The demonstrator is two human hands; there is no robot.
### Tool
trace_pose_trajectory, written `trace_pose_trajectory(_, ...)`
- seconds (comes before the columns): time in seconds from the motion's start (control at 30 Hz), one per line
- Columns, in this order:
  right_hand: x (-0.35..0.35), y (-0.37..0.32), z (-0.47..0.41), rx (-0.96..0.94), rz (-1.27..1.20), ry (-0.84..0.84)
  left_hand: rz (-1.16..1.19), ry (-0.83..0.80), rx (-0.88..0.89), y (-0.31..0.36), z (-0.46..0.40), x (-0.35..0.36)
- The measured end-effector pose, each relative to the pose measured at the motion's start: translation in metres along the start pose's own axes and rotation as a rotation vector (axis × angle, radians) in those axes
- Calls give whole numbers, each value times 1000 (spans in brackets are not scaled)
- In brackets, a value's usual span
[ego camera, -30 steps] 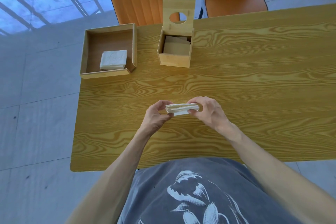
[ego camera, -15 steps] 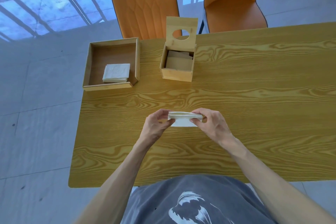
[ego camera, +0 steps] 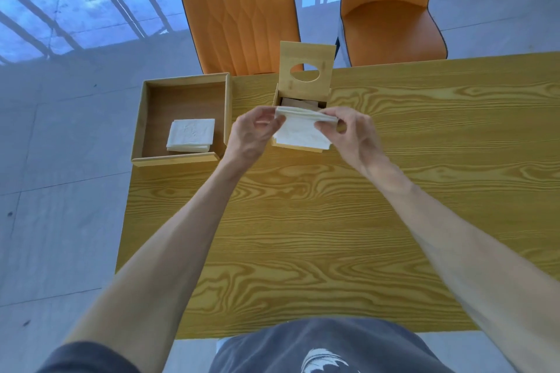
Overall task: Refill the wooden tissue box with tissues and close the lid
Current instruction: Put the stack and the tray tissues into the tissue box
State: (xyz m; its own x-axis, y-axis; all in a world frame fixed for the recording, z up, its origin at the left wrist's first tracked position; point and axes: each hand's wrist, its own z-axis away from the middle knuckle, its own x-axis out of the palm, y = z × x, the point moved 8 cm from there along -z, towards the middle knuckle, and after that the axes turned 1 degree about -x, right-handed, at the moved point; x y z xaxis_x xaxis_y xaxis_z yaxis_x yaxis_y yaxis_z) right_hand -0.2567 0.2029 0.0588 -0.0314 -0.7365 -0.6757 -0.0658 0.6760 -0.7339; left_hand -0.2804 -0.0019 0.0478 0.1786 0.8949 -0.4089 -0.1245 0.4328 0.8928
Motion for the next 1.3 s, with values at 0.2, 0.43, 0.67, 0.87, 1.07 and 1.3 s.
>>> trace_pose_trajectory(0.2, 3, -1, -34, 55, 33, 74, 7, 87, -41, 2, -37, -6)
trace_pose_trajectory(0.43, 16, 17, -38, 207, 68, 110, -71, 122, -117, -8, -44, -1)
trace_pose_trajectory(0.67, 23, 19, -45, 208, 142, 61, -200, 152, -152, -12, -36, -3)
trace_pose_trajectory(0.87, 22, 16, -52, 161, 249, -26, -301, 189, -182, -10, -32, -1)
trace_pose_trajectory(1.07, 27, 12, -62, 104, 404, -34, -396, 226, -216, -15, -38, 4)
trace_pose_trajectory(1.3, 35, 12, -64, 71, 470, -35, -464, 260, -204, -17, -39, 9)
